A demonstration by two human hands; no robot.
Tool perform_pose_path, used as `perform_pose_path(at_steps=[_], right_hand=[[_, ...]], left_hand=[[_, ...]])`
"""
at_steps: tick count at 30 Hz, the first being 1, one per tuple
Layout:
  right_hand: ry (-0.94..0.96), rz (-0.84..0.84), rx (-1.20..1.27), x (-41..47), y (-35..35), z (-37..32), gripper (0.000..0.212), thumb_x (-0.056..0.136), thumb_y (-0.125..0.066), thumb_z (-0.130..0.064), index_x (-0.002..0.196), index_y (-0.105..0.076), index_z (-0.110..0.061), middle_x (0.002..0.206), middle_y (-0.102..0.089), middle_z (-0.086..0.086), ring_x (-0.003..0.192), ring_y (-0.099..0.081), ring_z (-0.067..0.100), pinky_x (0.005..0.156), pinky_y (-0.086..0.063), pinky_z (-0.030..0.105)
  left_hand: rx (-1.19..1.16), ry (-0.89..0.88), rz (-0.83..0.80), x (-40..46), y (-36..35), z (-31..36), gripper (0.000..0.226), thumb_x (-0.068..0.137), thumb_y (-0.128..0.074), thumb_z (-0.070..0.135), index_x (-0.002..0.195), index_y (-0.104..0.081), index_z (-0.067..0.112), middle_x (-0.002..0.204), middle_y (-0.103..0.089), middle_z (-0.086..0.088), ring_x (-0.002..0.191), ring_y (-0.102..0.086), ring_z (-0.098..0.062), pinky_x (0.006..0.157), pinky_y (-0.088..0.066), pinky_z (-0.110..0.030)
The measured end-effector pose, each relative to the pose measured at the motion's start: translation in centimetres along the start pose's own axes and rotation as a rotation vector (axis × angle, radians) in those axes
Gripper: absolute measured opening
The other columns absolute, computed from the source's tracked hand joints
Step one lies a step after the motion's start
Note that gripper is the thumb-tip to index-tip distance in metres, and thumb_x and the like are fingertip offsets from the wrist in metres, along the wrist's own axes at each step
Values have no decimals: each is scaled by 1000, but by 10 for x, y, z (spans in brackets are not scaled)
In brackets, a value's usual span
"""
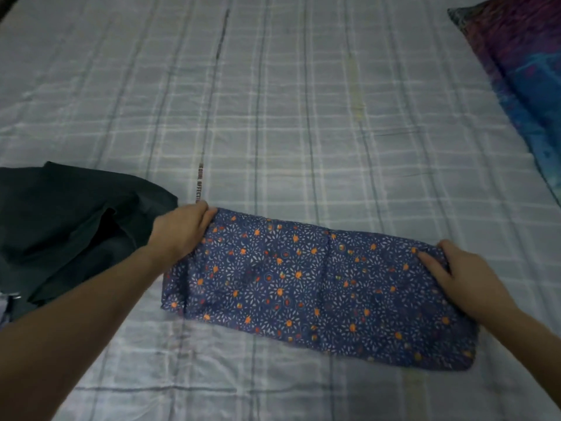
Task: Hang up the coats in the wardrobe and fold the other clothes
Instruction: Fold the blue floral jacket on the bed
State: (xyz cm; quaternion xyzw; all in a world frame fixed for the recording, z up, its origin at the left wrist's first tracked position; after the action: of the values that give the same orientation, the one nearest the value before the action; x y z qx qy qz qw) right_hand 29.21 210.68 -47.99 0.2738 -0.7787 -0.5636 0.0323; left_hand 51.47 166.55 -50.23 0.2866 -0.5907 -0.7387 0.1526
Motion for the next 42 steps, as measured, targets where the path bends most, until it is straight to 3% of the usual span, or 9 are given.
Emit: perform_pose_path(at_steps=[4,8,13,18,24,26,30,34,42], right_hand=[[37,12,-32,19,9,8,37,81,-52,-55,70,-39,-23,53,-50,0,49,-46,16,48,-34,31],[-50,-42,-185,39,-14,32,51,75,-42,-75,84,-45,-25,78,-50,0,69,-51,22,65,-48,41],[-162,-46,-150,34,-9,58,76,67,-35,-91,98,-52,-24,90,-55,10,85,-56,33,77,-50,46],[-150,162,-83,21,4,30,54,86,-65,-38,129,-51,-7,128,-48,22,116,-47,41,93,-44,53],[-127,-99,-19,24,-18,35,67,85,-45,-69,122,-61,-15,121,-55,15,113,-51,36,103,-41,48],[-139,-127,-2,27,-14,35,56,87,-54,-61,120,-62,-16,121,-54,15,114,-51,36,102,-41,47],[-156,-177,41,35,-6,27,39,82,-70,-43,108,-66,-14,107,-55,10,99,-55,29,89,-40,34],[-239,-328,66,39,9,18,59,55,-73,-67,83,-69,-15,84,-69,3,76,-63,17,72,-43,33],[-209,-660,-8,30,28,-3,95,17,-79,-76,96,-67,-24,95,-72,-3,85,-69,13,74,-49,30]], left_hand=[[157,-32,92,12,5,-6,48,100,-21,53,96,-56,21,93,-68,-8,86,-64,-33,67,-41,-38],[227,-17,-8,22,-15,-10,43,102,-21,48,105,-57,25,107,-64,-5,102,-60,-29,93,-37,-47],[240,37,32,25,-15,-11,38,101,-31,46,110,-57,20,117,-55,-10,112,-49,-33,96,-35,-49],[-54,-265,388,-28,14,78,32,97,-46,33,125,-52,18,148,-38,-11,130,-37,-32,110,-29,-52],[-3,-401,76,-76,-80,125,54,102,-20,48,155,-13,36,164,-4,3,151,-2,-20,118,-12,-53],[49,-387,25,-72,-103,118,56,102,-18,48,155,-4,35,164,1,3,151,2,-21,118,-10,-53],[56,-382,-1,-67,-100,122,57,101,-21,49,155,-10,35,164,-2,2,151,-1,-23,119,-2,-50],[-69,-381,131,-83,-64,148,56,98,-31,44,151,-28,27,163,-11,0,151,-5,-22,120,-2,-48],[-37,-384,-3,-101,-119,182,60,99,-28,48,155,-10,35,164,-4,4,151,2,-24,117,3,-51]])
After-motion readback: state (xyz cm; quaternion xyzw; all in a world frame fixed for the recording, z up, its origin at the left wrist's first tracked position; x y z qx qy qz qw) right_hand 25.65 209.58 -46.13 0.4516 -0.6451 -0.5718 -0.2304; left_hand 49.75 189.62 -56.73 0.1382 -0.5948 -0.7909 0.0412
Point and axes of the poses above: each hand's wrist, its own x-axis towards the middle knuckle, its own y-axis out of the back of the hand, z = x × y, the point moved 6 cm from there along x, towards the middle knuckle
